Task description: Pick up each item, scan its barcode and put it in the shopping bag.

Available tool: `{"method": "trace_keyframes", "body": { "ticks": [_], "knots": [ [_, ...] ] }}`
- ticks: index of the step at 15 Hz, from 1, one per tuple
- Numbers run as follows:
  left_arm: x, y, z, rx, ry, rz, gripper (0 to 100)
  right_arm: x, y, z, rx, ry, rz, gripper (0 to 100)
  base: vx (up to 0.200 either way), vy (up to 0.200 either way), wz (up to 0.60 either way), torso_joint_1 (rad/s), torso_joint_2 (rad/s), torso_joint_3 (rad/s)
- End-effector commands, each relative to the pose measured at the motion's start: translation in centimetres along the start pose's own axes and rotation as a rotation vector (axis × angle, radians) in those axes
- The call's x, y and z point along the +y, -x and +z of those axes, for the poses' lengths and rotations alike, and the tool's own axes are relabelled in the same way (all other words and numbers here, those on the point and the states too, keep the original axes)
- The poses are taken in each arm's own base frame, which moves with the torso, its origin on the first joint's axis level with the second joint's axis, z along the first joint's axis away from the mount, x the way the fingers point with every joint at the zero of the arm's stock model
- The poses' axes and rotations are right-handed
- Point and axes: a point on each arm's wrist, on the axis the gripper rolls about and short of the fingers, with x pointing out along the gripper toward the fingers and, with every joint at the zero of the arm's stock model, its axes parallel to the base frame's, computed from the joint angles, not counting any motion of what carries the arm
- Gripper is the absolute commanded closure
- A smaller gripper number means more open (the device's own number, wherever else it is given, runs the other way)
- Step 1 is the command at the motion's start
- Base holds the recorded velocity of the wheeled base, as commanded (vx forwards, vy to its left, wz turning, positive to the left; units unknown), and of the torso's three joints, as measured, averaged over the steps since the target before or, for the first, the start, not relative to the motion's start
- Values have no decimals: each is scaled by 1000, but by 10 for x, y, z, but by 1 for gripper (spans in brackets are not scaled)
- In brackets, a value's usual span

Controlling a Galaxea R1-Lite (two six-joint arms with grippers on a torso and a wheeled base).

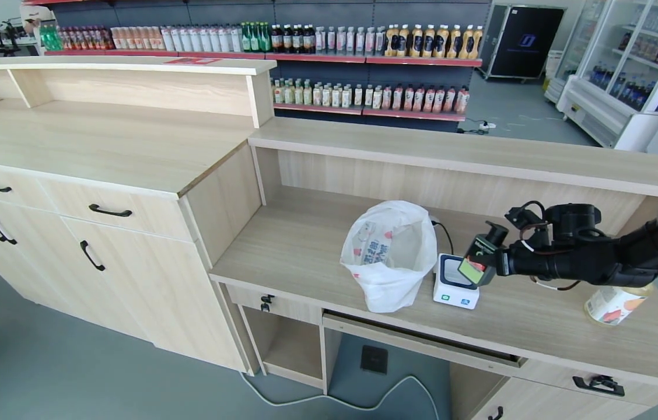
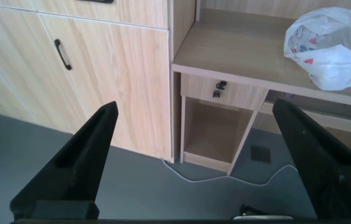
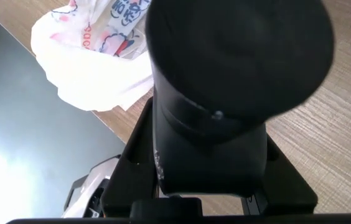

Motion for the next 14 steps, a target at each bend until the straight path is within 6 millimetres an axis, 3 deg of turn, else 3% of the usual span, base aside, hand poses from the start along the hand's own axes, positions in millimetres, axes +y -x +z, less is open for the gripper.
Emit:
{"method": "trace_keyframes", "body": {
  "ticks": [1, 14],
  "knots": [
    [0, 0, 0, 0, 0, 0, 0, 2, -5, 2, -4, 9, 13, 100, 0, 0, 0, 0, 0, 0],
    [0, 0, 0, 0, 0, 0, 0, 7, -29, 5, -13, 35, 42, 100, 0, 0, 0, 0, 0, 0]
  ]
}}
